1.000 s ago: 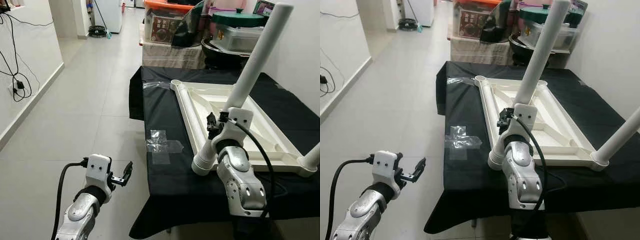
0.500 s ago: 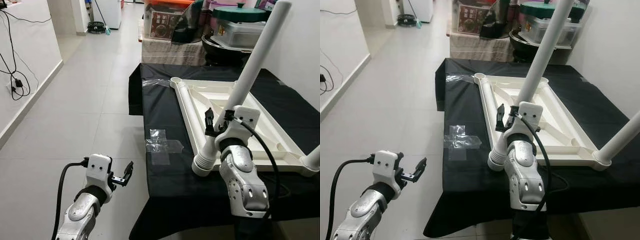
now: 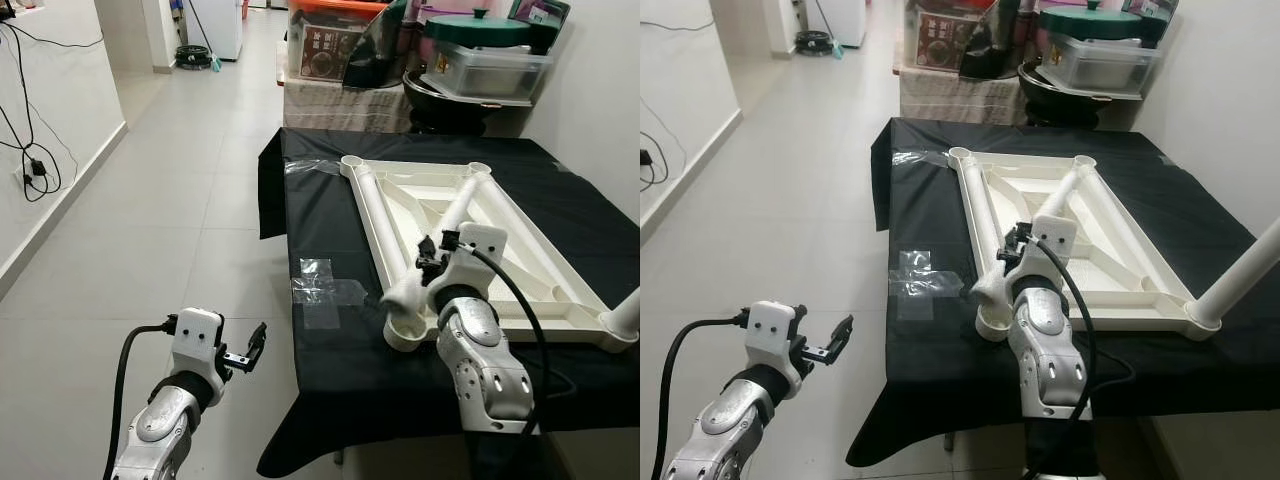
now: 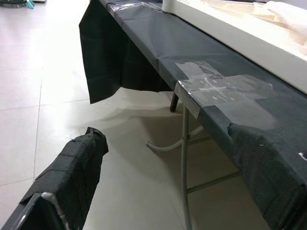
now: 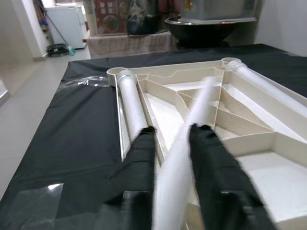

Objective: Building children table

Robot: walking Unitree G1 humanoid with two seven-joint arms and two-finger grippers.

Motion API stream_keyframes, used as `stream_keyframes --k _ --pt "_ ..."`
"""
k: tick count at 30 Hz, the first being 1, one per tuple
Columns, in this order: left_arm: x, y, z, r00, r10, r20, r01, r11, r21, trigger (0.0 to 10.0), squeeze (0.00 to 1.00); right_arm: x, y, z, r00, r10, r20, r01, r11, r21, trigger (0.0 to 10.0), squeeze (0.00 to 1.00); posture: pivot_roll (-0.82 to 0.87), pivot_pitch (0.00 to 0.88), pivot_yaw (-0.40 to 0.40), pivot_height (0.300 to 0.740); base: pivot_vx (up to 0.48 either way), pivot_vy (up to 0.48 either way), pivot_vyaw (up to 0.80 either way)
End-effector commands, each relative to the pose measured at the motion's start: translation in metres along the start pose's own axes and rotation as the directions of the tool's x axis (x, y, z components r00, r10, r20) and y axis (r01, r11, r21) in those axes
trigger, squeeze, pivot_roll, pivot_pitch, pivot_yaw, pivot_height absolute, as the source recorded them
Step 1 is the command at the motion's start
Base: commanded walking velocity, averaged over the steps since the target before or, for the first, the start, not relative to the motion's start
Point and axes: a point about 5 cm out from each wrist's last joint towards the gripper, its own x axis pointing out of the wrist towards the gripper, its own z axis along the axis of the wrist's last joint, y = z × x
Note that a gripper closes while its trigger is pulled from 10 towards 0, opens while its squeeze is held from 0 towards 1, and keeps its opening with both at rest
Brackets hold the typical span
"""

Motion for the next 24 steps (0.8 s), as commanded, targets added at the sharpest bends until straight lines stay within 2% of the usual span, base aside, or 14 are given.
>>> stream_keyframes --k 1,8,9,11,12,19,21,24 --pt "-0.001 0.0 -0.004 1.0 0.004 -0.015 -0.004 1.0 0.0 10.0 0.0 0.002 -0.005 -0.002 1.0 -0.023 -0.019 0.023 1.0 -0.009 0.0 0.0 0.09 0.0 -0.095 0.74 0.0 0.0 0.0" --pt "-0.001 0.003 -0.001 1.0 0.013 -0.004 -0.013 1.0 -0.002 10.0 0.0 0.008 -0.002 0.007 1.0 -0.019 0.01 0.02 0.999 -0.031 0.0 0.0 0.09 0.0 -0.094 0.74 0.0 0.0 0.0" --pt "-0.001 0.005 0.0 1.0 0.018 0.004 -0.018 1.0 -0.001 10.0 0.0 0.011 0.001 0.008 1.0 -0.01 0.007 0.01 0.999 -0.053 9.5 0.0 0.09 0.0 -0.093 0.74 0.0 0.0 0.0" --pt "-0.002 0.005 0.0 1.0 0.021 0.008 -0.021 1.0 -0.001 10.0 0.0 0.012 0.004 0.009 1.0 -0.004 0.002 0.004 0.998 -0.068 9.5 0.0 0.09 0.0 -0.093 0.74 0.0 0.0 0.0" --pt "-0.002 0.007 0.002 1.0 0.026 0.015 -0.026 1.0 -0.002 10.0 0.0 0.013 0.007 0.01 1.0 0.012 0.012 -0.011 0.998 -0.069 10.0 1.0 0.1 0.0 -0.095 0.74 0.0 0.0 0.0" --pt "-0.001 0.01 0.005 0.999 0.036 0.028 -0.036 0.999 0.0 10.0 0.0 0.018 0.019 0.016 0.995 0.097 0.007 -0.097 0.994 -0.053 10.0 1.0 0.1 0.0 -0.094 0.74 0.0 0.0 0.0" --pt "-0.001 0.01 0.004 0.999 0.033 0.027 -0.033 0.999 -0.001 10.0 0.0 0.029 0.031 0.013 0.973 0.202 -0.107 -0.21 0.975 -0.066 10.0 1.0 0.09 0.0 -0.095 0.74 0.0 0.0 0.0" --pt "0.0 0.008 0.004 0.999 0.031 0.027 -0.031 1.0 -0.003 10.0 0.0 0.037 0.031 0.014 0.967 0.209 -0.145 -0.22 0.974 -0.064 10.0 1.0 0.1 0.0 -0.099 0.74 0.0 0.0 0.0"
